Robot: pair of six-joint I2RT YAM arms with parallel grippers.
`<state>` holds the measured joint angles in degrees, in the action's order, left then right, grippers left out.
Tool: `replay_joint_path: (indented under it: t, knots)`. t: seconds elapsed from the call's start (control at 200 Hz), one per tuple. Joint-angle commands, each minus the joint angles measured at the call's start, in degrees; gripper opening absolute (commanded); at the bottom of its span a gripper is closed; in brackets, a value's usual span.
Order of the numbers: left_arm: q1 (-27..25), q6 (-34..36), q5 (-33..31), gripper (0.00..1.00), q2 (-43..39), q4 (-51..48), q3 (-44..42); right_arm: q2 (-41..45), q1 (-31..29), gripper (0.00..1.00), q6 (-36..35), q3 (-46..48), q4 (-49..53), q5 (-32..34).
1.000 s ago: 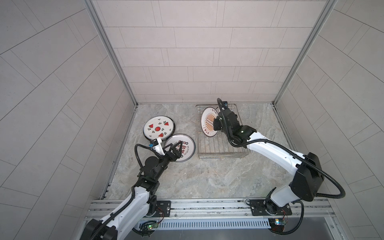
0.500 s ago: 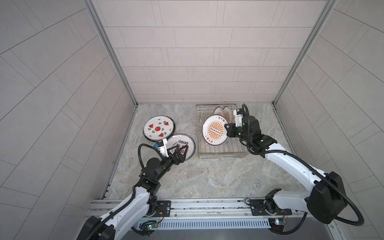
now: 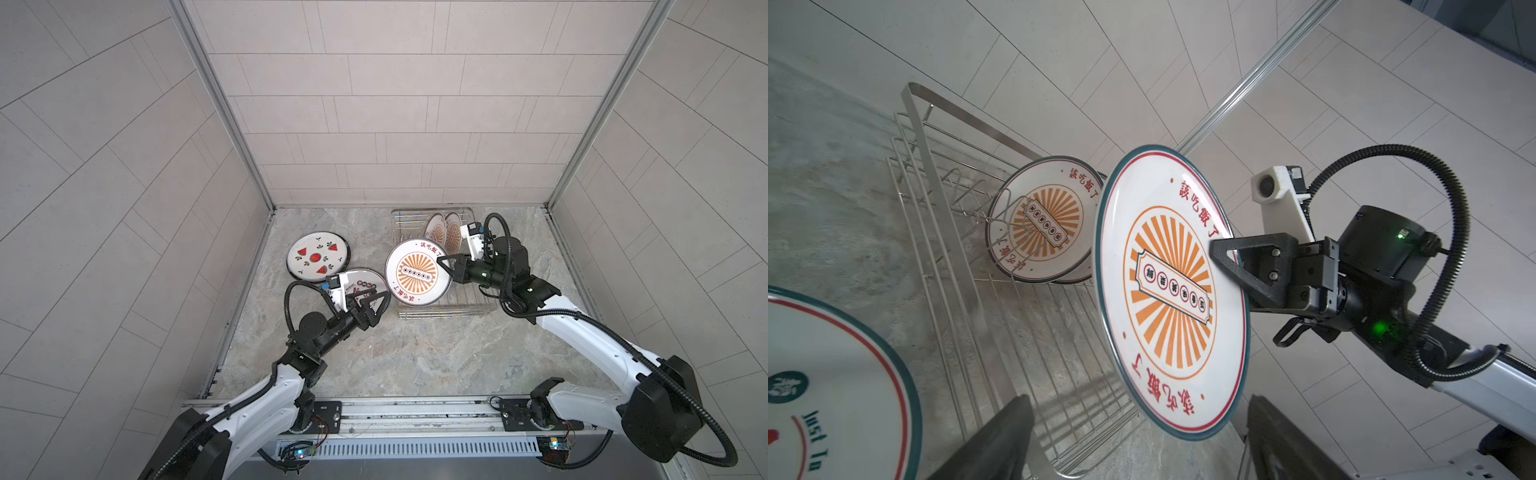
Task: Unload the plates from the dish rack
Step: 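Lift the sunburst plate out of the rack toward the left gripper, then close the left gripper on the sunburst plate rim held by the right gripper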
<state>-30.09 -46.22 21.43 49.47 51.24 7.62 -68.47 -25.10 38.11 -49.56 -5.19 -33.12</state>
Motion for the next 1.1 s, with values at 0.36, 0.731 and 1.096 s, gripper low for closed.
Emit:
replay_joint_path:
  t: [0.36, 0.731, 1.096]
  knots:
    - [-1.1, -3.5, -0.4, 0.60, 7.6, 4.8, 4.5, -1.6, -3.2, 0.06, 0.0, -1.7, -4.6, -3.3]
    - [-1.0, -10.6, 0.7, 0.28, 13.6, 15.3, 3.1, -0.7, -5.4, 0.06, -2.4, -2.5, -1.7, 0.8]
    - [-1.1, -12.1, 1.2, 0.10, 13.0, 14.8, 2.9, -1.4, -7.6, 0.07, -4.6, -3.4, 0.4, 2.8]
